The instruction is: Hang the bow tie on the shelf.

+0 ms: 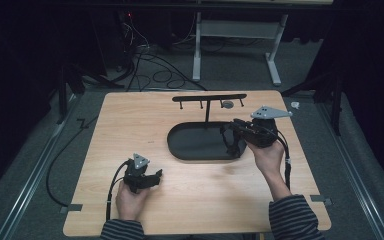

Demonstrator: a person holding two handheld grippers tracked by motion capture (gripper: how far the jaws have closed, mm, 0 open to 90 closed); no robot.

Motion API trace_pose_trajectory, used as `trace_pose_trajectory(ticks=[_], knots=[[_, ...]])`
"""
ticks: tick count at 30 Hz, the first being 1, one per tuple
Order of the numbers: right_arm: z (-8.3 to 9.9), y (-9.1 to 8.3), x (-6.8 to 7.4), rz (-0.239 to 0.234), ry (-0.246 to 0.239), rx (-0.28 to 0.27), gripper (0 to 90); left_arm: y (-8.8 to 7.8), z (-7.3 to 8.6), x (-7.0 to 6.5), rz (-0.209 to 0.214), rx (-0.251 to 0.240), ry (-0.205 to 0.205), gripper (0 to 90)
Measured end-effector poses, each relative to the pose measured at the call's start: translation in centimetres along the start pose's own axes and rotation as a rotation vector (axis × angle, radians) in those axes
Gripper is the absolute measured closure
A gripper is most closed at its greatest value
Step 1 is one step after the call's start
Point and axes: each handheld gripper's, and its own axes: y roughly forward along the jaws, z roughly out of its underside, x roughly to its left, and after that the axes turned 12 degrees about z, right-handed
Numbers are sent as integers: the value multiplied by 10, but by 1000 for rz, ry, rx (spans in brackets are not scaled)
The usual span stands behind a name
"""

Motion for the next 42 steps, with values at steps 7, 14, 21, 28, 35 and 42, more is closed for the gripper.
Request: trace_pose_trajectory(ticks=[7, 14, 21, 28, 35, 42], knots=[[-8, 5, -3, 10, 5, -1, 813, 0, 0, 0, 0, 1, -1, 274], [-15, 10, -6, 18, 14, -6, 812, 0, 0, 0, 1, 1, -1, 274], [-21, 17, -8, 30, 21, 0, 813, 0, 0, 0, 2, 0, -2, 275], [-26, 25, -9, 41, 25, 9, 813, 0, 0, 0, 2, 0, -2, 274], [-30, 31, -12, 52, 38, 12, 812, 0, 0, 0, 4, 2, -3, 274], [-36, 37, -11, 58, 44, 8, 812, 0, 0, 0, 4, 0, -3, 274]])
